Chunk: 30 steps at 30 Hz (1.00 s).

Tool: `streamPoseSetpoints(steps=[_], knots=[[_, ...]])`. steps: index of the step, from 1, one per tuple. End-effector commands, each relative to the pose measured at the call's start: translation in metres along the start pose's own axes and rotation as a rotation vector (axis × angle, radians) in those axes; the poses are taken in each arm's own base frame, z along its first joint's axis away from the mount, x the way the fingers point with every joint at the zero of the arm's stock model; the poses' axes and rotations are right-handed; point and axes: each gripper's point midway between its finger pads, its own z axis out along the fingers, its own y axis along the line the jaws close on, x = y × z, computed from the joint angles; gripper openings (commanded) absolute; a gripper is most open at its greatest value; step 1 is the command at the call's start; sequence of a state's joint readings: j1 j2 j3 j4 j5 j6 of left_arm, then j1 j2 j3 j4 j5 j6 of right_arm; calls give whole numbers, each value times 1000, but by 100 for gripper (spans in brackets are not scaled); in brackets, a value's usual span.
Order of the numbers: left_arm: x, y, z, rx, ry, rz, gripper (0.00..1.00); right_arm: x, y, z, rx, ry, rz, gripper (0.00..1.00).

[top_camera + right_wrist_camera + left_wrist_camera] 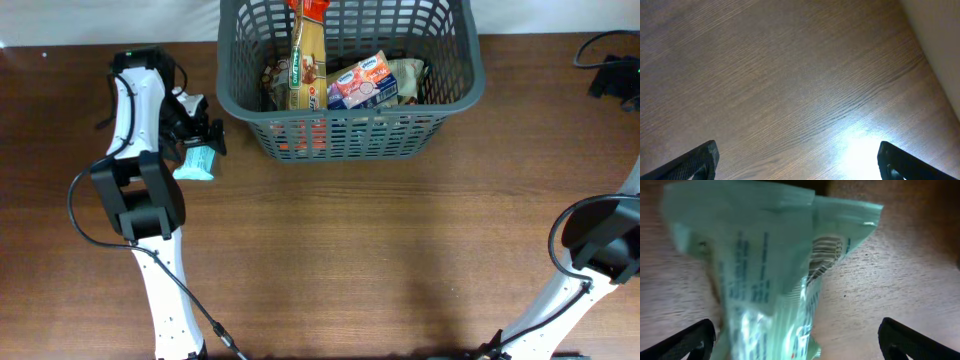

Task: Pack container
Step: 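Lower left gripper onto the mint-green wipes pouch and grasp it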

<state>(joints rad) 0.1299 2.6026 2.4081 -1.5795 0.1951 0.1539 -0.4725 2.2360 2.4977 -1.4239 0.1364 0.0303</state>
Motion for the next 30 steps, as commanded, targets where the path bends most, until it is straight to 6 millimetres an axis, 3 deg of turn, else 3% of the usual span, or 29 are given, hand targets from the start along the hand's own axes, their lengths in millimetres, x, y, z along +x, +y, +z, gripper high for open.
streamPoseSetpoints(steps=[1, 6, 11, 15, 17, 23, 28, 30], knots=[[4, -8, 17, 22, 38, 25, 100, -1, 1, -1, -2, -5, 12, 99], [9, -11, 32, 23, 68, 31, 99, -1, 1, -1, -2, -5, 12, 99], [8, -11, 34, 22, 68, 33, 99, -1, 1, -1, -2, -5, 12, 99], [8, -11, 34, 22, 66, 32, 89, -1, 1, -1, -2, -5, 12, 99], [8, -11, 34, 22, 66, 32, 73, -1, 1, -1, -2, -5, 12, 99], [9, -10, 34, 17, 69, 31, 51, -1, 1, -1, -2, -5, 12, 99], [11, 3, 34, -59, 82, -4, 2, -1, 1, -1, -2, -5, 12, 99], [11, 8, 33, -91, 83, -30, 1, -1, 1, -1, -2, -5, 12, 99]])
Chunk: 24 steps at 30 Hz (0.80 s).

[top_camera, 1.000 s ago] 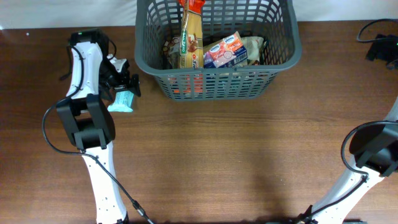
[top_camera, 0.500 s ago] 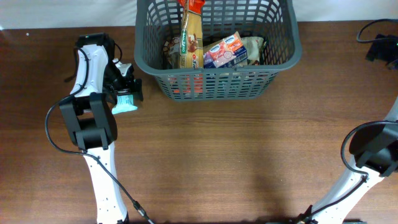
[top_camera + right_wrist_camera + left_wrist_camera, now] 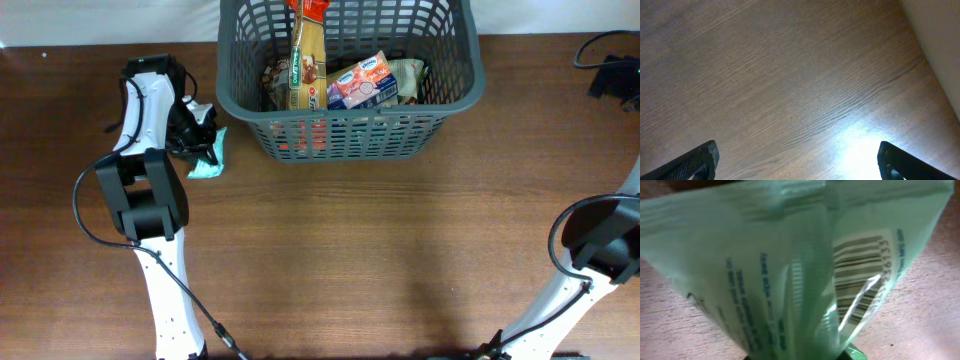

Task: Pack container
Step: 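Lower left gripper onto the mint-green wipes pouch and grasp it, then lift the green wipes pouch with the left gripper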

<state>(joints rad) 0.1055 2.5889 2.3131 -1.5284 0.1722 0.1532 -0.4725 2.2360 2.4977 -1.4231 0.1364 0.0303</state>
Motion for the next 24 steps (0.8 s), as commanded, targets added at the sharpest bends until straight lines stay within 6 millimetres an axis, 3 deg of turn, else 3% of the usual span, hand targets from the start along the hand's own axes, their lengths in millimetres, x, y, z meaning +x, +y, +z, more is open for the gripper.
streamPoseSetpoints(steps=[1, 6, 10, 17, 21, 24], knots=[[5, 13, 14, -74, 46, -52, 2, 0, 1, -1, -2, -4, 12, 99], [3, 14, 8, -81, 28, -56, 2, 0, 1, -1, -2, -4, 12, 99], [-12, 14, -22, -91, -74, -85, 2, 0, 1, -1, -2, -4, 12, 99], [-33, 28, -137, -101, -404, -203, 2, 0, 1, -1, -2, -4, 12, 99], [-24, 29, -208, -106, -588, -245, 2, 0, 1, -1, -2, -4, 12, 99], [-12, 16, -251, -79, -700, -237, 2, 0, 1, -1, -2, -4, 12, 99]])
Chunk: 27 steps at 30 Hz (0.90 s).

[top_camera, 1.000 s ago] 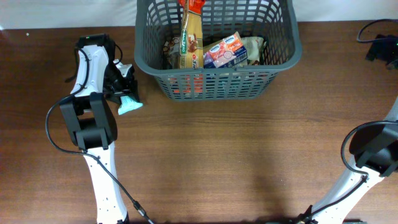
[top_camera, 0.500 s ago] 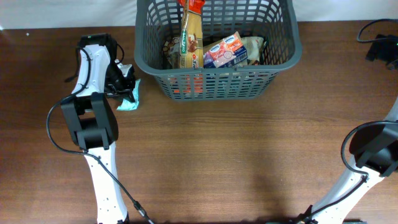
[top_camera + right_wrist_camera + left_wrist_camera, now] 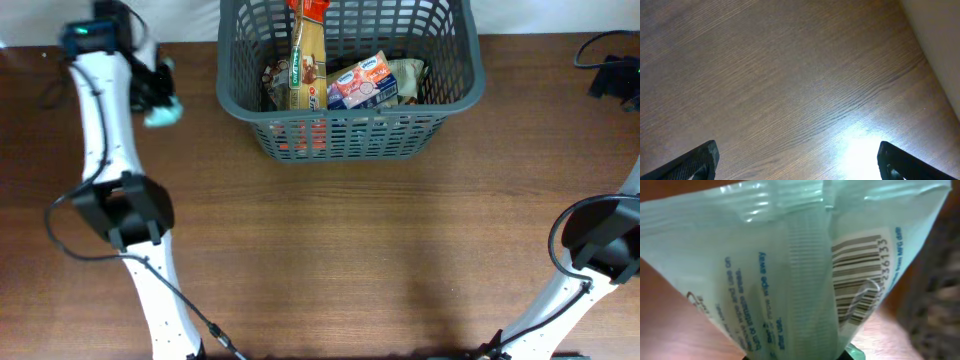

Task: Pack container
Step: 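Lift the green wipes pouch with the left gripper, then carry the wipes pouch over the basket and lower it in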

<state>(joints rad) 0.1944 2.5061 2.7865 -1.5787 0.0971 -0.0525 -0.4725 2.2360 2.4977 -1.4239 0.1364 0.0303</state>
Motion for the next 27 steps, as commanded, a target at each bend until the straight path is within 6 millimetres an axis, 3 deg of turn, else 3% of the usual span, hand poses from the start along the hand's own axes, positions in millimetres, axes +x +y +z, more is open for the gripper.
streamPoseSetpoints(steps=[1, 5, 8, 9, 13, 17, 20, 27], knots=[[-17, -18, -94, 66, -218, -22, 2, -1, 1, -1, -2, -5, 12, 99], [-21, -63, -149, 201, -354, 48, 2, -1, 1, -1, -2, -5, 12, 99], [-21, -95, -180, 256, -436, 95, 2, -1, 1, -1, -2, -5, 12, 99], [-20, -116, -194, 292, -476, 138, 2, -1, 1, -1, -2, -5, 12, 99], [-14, -168, -222, 370, -558, 241, 2, -1, 1, -1, -2, -5, 12, 99], [-3, -229, -236, 452, -613, 353, 2, -1, 1, -1, -2, -5, 12, 99], [8, -260, -240, 480, -635, 456, 2, -1, 1, -1, -2, -5, 12, 99], [20, -289, -234, 470, -637, 522, 2, -1, 1, -1, -2, -5, 12, 99]])
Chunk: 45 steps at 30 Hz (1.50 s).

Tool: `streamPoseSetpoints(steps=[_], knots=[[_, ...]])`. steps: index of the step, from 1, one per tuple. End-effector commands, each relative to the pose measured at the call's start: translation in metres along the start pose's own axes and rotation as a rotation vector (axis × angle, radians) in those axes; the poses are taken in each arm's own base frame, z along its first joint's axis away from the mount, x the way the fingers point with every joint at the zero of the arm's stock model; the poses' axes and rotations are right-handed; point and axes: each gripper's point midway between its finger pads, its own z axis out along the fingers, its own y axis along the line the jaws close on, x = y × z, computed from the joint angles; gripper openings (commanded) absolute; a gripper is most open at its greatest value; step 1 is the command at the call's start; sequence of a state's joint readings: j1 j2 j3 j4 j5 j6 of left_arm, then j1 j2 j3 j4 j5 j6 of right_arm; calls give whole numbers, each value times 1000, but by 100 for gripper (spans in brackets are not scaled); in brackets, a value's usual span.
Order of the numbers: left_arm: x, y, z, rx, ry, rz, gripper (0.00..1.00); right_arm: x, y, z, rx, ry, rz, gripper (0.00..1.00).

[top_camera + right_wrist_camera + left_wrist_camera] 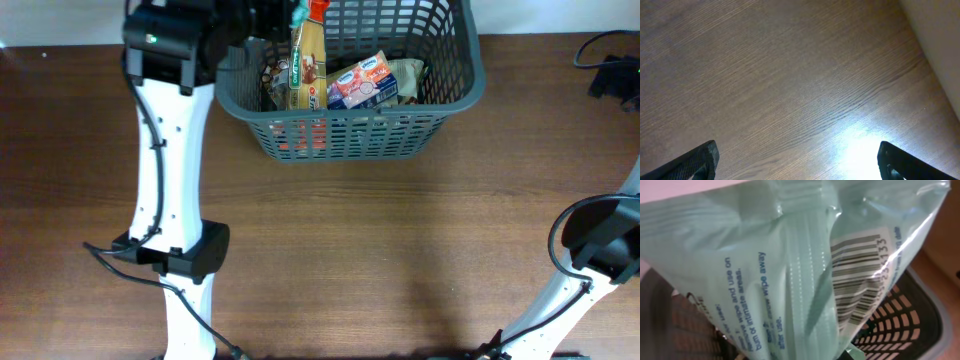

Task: Pack container
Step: 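Carry the wipes pouch over the basket and lower it in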

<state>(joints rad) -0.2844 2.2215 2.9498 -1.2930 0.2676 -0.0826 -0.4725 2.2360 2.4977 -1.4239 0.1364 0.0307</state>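
Note:
A pale green wipes packet with a barcode fills the left wrist view, with my left gripper shut on its lower end and its fingers hidden behind it. In the overhead view a sliver of the packet shows above the far left part of the grey basket. The basket holds a tall yellow packet and a pink-and-white pack. Basket mesh shows below the held packet. My right gripper is open over bare wood, far from the basket.
The brown wooden table stretches in front of the basket. A white wall borders the table's back edge. A black cable and device lie at the far right. The right arm's base stands at the right edge.
My left gripper, still holding the green packet, has moved from left of the basket to above its far left part. The right gripper has not moved.
My left gripper was open around the green packet lying on the table left of the basket. Then it was shut on the packet there. Then it held the packet raised at the far left, and now over the basket.

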Motion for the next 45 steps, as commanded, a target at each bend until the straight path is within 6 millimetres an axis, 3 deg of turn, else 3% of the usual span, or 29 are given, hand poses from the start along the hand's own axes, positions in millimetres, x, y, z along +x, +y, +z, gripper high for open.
streamPoseSetpoints(steps=[1, 8, 16, 26, 34, 38, 41, 45], knots=[[-1, -5, -2, -13, -6, 43, 2, -1, 1, -1, -2, -5, 12, 99], [30, -7, 33, -1, 104, 32, 2, -1, 1, -1, -2, -5, 12, 99], [59, 13, 74, -43, 178, 27, 2, -1, 1, -1, -2, -5, 12, 99], [105, 29, 104, -76, 294, 23, 2, -1, 1, -1, -2, -5, 12, 99], [124, 37, 114, -95, 341, 23, 2, -1, 1, -1, -2, -5, 12, 99], [128, 37, 115, -96, 351, 21, 36, -1, 1, -1, -2, -5, 12, 99], [127, 37, 115, -96, 348, 22, 68, -1, 1, -1, -2, -5, 12, 99], [126, 39, 116, -103, 344, 24, 83, -1, 1, -1, -2, -5, 12, 99]])
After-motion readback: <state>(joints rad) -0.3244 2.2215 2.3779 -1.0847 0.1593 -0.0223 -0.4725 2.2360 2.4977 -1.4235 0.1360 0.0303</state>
